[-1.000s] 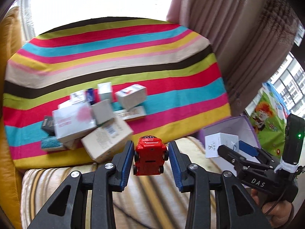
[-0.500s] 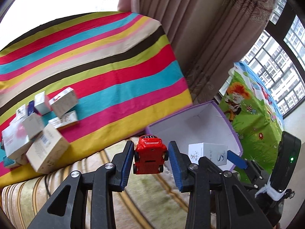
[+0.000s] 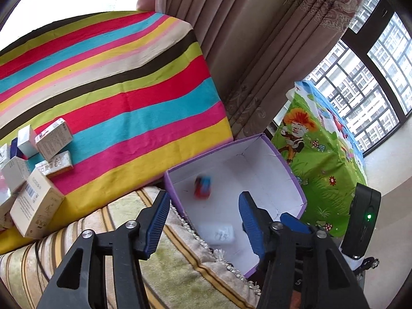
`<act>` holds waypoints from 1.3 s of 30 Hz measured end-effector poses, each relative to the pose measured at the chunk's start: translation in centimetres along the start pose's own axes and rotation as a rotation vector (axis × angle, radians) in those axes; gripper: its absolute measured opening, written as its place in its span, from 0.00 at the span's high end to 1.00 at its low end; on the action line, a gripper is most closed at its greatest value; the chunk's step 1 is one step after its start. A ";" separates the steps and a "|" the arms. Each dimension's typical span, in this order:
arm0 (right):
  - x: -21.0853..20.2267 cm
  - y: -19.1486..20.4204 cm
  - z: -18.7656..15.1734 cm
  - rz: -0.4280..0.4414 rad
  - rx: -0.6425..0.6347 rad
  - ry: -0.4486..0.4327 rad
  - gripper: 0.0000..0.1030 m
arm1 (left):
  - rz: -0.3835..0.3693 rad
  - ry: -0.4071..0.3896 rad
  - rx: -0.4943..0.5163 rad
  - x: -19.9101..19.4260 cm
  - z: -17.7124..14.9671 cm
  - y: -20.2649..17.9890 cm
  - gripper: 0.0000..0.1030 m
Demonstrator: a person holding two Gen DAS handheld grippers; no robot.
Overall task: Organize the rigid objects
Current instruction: 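Open the left tool over the storage box while the right tool releases the white logo box, then move both tools back over the pile of boxes on the cloth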
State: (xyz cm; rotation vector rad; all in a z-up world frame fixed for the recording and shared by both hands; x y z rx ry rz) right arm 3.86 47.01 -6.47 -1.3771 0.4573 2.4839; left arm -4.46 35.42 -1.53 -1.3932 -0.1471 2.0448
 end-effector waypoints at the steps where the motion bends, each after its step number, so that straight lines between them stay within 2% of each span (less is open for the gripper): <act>1: 0.0 0.2 0.0 0.008 -0.001 0.000 0.11 | 0.004 -0.009 -0.006 -0.3 0.0 0.5 0.45; 13: 0.0 2.1 0.3 0.034 -0.064 -0.005 0.10 | 0.078 -0.075 -0.098 -3.9 -0.4 7.7 0.45; 21: -0.3 3.9 0.6 0.057 -0.120 -0.017 0.07 | 0.089 -0.115 -0.205 -6.1 -0.7 13.2 0.45; 31: -0.1 8.9 0.9 0.126 -0.256 -0.008 0.05 | 0.152 -0.166 -0.404 -9.1 -0.3 21.9 0.45; 39: 0.6 13.4 1.5 0.165 -0.364 0.000 0.05 | 0.153 -0.163 -0.514 -9.6 0.4 25.7 0.45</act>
Point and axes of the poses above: each gripper's, at about its wrist camera, not at the fingertips, and x roughly the way its jaws point, y to its left, z to its top, the point moved 10 cm from there along x, roughly the way its jaws point, and after that the axes turned 8 degrees about -x, right-handed, at the moved point
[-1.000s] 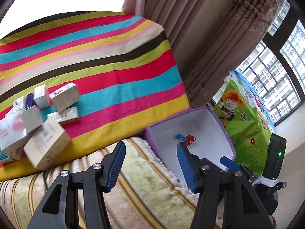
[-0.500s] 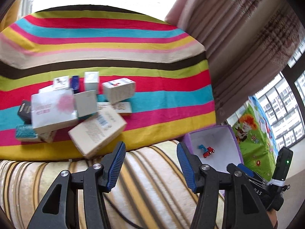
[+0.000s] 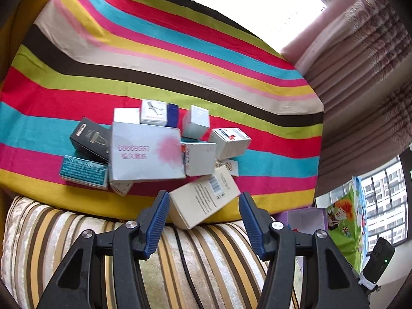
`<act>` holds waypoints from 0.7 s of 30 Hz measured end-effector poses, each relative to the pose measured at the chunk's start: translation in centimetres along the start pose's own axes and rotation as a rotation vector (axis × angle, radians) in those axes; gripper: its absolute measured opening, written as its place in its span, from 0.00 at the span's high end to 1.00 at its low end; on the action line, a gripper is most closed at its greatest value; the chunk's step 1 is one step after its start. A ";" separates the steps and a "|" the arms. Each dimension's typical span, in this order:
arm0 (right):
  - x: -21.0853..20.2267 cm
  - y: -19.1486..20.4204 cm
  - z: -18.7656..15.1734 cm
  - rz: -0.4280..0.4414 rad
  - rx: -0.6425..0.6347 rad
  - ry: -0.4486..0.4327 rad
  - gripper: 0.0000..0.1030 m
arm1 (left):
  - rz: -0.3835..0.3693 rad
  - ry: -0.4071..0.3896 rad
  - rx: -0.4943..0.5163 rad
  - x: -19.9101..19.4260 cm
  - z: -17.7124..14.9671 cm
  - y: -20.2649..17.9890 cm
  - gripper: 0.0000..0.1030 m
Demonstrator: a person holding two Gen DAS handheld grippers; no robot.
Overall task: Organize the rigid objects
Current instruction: 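Move both tools back over the pile of boxes on the cloth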
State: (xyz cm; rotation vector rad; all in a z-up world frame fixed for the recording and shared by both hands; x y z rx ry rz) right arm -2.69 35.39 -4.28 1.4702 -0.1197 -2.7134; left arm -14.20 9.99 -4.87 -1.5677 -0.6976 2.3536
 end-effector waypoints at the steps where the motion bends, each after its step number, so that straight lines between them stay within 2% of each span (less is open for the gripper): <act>1: 0.3 0.5 0.2 0.006 -0.015 0.004 0.05 | 0.004 0.002 -0.005 0.1 0.1 0.2 0.45; 5: 1.3 2.4 1.0 0.032 -0.059 0.017 0.05 | 0.003 0.007 -0.022 0.1 0.6 1.0 0.45; 16: 3.4 8.7 5.2 0.113 -0.155 -0.037 0.05 | 0.056 -0.040 -0.101 -0.5 3.3 5.5 0.45; 21: 4.9 11.4 6.4 0.133 -0.195 -0.033 0.05 | 0.056 -0.027 -0.123 0.3 4.1 7.3 0.45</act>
Point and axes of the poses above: each gripper's, at about its wrist camera, not at the fingertips, and x roughly the way its jaws point, y to its left, z to its top, the point moved 10 cm from there along x, roughly the way its jaws point, and after that the axes turned 8 degrees about -x, right-handed, at the moved point
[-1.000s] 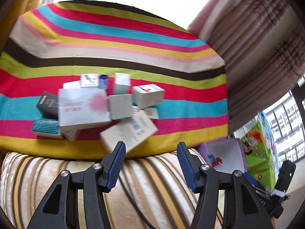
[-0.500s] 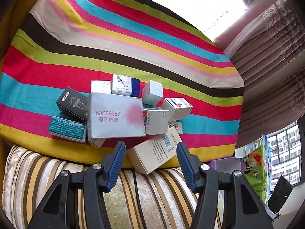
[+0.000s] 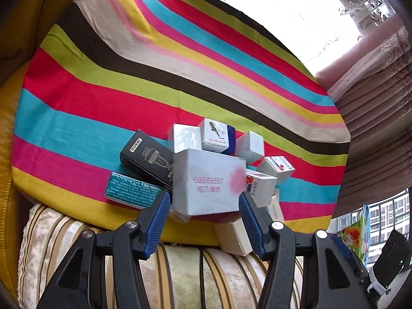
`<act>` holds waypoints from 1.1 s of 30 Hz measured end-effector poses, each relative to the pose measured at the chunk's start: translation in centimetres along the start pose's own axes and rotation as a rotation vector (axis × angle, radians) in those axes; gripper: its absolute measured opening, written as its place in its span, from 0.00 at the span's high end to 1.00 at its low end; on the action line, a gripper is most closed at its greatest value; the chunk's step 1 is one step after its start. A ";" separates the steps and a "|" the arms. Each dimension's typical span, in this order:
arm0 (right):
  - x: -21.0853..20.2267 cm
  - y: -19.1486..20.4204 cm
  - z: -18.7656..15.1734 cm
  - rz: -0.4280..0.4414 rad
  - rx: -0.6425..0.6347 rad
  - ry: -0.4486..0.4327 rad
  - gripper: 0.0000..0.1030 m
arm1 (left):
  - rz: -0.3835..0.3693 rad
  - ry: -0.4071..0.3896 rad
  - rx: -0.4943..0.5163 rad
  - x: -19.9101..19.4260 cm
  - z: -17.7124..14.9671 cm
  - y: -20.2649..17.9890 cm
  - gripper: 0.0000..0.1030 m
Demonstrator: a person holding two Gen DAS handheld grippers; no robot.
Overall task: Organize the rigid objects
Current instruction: 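Move both tools back over the pile of boxes on the cloth, then grasp the large pink-printed white box with the left tool while the right tool grasps a white cube box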
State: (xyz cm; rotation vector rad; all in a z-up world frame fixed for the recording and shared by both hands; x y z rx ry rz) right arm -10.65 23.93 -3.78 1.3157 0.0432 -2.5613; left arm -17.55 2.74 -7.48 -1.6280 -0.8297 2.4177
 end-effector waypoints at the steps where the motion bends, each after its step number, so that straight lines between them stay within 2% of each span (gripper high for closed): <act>1: 0.3 0.3 0.3 -0.001 -0.005 -0.003 0.05 | -0.004 0.005 -0.007 0.3 0.2 0.3 0.45; 12: 4.8 4.4 3.9 0.015 -0.101 0.005 0.05 | -0.107 0.082 -0.087 3.2 0.5 2.0 0.45; 19: 7.8 6.0 4.6 0.030 -0.144 0.044 0.05 | -0.165 0.125 -0.125 3.9 0.2 1.7 0.45; 22: 9.1 6.2 4.6 0.038 -0.152 0.071 0.09 | -0.169 0.131 -0.131 4.1 0.2 1.8 0.45; 25: 10.1 6.2 4.7 0.051 -0.152 0.092 0.18 | -0.173 0.138 -0.133 4.3 0.2 1.8 0.45; 28: 11.2 6.6 4.6 0.076 -0.155 0.117 0.35 | -0.175 0.148 -0.131 4.7 0.1 1.6 0.45; 29: 11.4 6.7 4.4 0.090 -0.155 0.128 0.48 | -0.180 0.149 -0.128 4.8 0.1 1.5 0.45; 30: 11.7 6.8 4.2 0.105 -0.154 0.140 0.58 | -0.184 0.149 -0.122 4.9 0.1 1.4 0.46; 33: 11.7 6.9 4.2 0.119 -0.150 0.126 0.58 | -0.179 0.133 -0.097 4.6 0.2 1.0 0.51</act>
Point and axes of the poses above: each gripper's, at about its wrist camera, not at the fingertips, and x roughly the way its jaws point, y to its left, z to its top, the point moved 10 cm from there along x, roughly the way its jaws point, and after that the axes turned 8 degrees about -x, right-handed, at the moved point
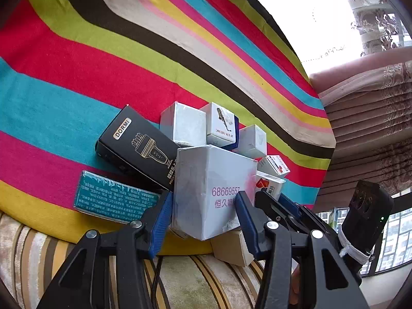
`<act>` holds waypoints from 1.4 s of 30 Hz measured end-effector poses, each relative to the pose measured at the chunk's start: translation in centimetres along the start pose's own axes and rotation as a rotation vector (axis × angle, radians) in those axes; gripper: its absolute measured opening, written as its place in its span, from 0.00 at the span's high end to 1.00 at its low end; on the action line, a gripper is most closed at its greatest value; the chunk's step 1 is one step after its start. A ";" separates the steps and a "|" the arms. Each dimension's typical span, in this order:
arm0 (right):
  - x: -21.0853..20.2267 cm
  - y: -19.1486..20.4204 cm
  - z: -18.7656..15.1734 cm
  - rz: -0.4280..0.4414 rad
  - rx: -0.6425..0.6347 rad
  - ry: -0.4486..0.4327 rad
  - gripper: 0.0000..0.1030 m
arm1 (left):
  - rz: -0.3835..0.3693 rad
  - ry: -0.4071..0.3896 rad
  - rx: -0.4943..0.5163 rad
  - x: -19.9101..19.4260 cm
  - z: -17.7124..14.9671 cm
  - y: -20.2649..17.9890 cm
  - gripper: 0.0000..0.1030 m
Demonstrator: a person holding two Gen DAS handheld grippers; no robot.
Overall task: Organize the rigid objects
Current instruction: 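Grasp the large pink-printed white box with the left tool while the right tool grasps a white cube box, then lift and carry both held boxes toward the storage box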
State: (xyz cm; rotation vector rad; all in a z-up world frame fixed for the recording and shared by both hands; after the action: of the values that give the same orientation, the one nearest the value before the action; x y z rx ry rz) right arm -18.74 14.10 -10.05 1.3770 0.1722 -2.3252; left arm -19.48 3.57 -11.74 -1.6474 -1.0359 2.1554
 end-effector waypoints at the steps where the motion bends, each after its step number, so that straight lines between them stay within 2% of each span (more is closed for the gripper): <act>1: -0.1 0.0 0.0 0.004 0.004 -0.007 0.58 | -0.001 -0.007 0.010 -0.1 0.0 -0.2 0.53; 17: -5.1 -0.1 -0.5 -0.006 0.041 -0.115 0.58 | -0.030 -0.064 0.100 -3.0 -1.8 -2.5 0.61; 27: -8.2 -0.9 -2.4 -0.019 0.079 -0.151 0.58 | -0.073 -0.048 0.094 -3.6 -4.2 -3.6 0.62; 32: -9.3 -1.8 -3.0 -0.014 0.119 -0.184 0.58 | -0.077 -0.066 0.100 -4.4 -4.7 -4.1 0.62; 42: -12.1 -3.0 -4.0 -0.062 0.143 -0.242 0.58 | -0.087 -0.093 0.113 -5.9 -5.2 -5.3 0.62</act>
State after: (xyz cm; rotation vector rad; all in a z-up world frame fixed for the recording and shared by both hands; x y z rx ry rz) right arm -11.79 21.67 -1.96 1.1544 -0.0251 -2.5743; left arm -13.89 6.08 -4.46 -1.4383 -0.9726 2.2086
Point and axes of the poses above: each gripper's, at about its wrist camera, not at the fingertips, and x roughly the way its jaws point, y to its left, z to its top, the point moved 10 cm from there along x, roughly the way its jaws point, and after that the axes turned 8 degrees about -x, right-handed, at the moved point
